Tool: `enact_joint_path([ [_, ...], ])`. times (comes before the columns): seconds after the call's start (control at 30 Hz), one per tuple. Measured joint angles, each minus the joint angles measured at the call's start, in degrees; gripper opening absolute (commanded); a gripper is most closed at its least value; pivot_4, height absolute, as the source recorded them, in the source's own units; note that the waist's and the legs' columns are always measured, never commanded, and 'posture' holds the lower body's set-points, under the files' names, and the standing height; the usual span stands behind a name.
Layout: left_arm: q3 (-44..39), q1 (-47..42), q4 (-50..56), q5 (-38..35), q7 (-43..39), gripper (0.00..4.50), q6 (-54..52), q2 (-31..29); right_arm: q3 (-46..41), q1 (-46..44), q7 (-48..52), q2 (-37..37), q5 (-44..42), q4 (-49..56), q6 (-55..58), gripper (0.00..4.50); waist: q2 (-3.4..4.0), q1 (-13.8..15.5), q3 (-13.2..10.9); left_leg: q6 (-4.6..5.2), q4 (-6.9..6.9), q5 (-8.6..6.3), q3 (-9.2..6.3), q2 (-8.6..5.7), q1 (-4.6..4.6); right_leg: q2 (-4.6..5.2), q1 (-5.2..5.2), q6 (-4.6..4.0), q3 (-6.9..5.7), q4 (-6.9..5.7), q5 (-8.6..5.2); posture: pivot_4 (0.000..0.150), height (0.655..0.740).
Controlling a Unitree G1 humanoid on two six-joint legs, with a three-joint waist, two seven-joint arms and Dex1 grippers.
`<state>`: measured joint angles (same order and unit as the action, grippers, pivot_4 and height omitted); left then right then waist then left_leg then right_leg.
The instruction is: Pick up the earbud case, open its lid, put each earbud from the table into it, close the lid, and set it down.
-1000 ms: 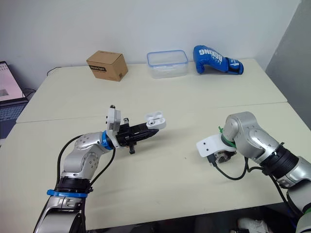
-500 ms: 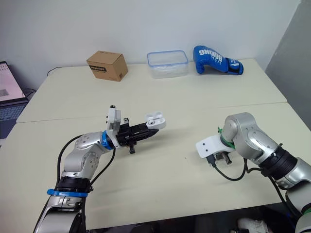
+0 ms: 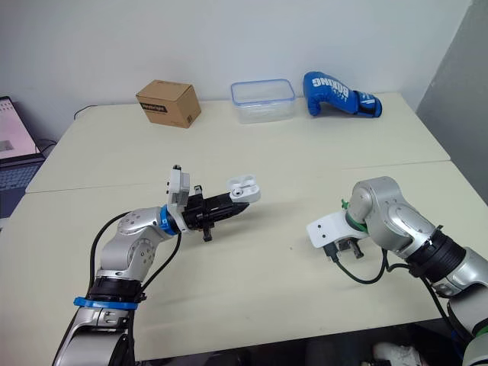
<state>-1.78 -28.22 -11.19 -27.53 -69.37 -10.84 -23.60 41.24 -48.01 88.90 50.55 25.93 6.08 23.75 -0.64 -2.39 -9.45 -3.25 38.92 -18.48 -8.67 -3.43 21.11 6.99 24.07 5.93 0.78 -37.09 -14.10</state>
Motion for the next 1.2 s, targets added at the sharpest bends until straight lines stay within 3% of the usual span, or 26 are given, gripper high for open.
enact_joint_path([
  [0.27,0.09,0.0,-0.34,0.18,0.05,0.75,0.25,0.21,-2.27,0.02,-0.05,-0.14,-0.87,0.45,2.05,0.44,0.0,0.02,0.0,0.0,0.0,0.0,0.0,-0.01,0.02,0.0,0.02,0.0,0.0,0.01,0.0,0.15,0.7307],
  [0.57,0.08,-0.09,-1.47,0.59,0.19,0.75,1.25,0.83,-17.29,1.5,-3.94,-5.95,-11.03,6.15,20.18,0.44,0.0,0.48,0.0,0.0,-0.01,0.0,-0.06,-0.01,0.03,0.01,0.01,0.0,-0.02,0.02,0.0,0.15,0.7307],
  [0.83,-0.11,-1.39,-5.38,0.7,-0.06,0.75,2.46,1.04,-35.06,7.51,-17.73,-20.55,-24.57,17.03,39.99,0.44,0.0,0.62,0.0,0.0,-0.01,0.0,-0.14,-0.03,0.04,0.02,0.03,-0.01,-0.04,-0.02,0.01,0.15,0.7307],
  [1.07,-0.15,-3.46,-8.32,0.86,-1.32,0.75,3.0,0.98,-43.65,12.06,-32.53,-34.39,-32.61,25.98,43.07,0.44,0.0,0.54,0.01,0.0,0.0,0.0,-0.17,-0.03,0.01,0.01,0.04,-0.01,-0.04,-0.11,0.01,0.15,0.7307],
  [1.2,-0.15,-3.78,-9.32,0.93,-1.66,0.75,3.51,0.93,-44.71,12.01,-39.75,-38.14,-34.57,26.71,43.13,0.44,0.01,0.46,0.01,0.0,0.0,0.0,-0.18,-0.05,0.0,0.01,0.04,-0.01,-0.02,-0.1,0.01,0.15,0.7307],
])
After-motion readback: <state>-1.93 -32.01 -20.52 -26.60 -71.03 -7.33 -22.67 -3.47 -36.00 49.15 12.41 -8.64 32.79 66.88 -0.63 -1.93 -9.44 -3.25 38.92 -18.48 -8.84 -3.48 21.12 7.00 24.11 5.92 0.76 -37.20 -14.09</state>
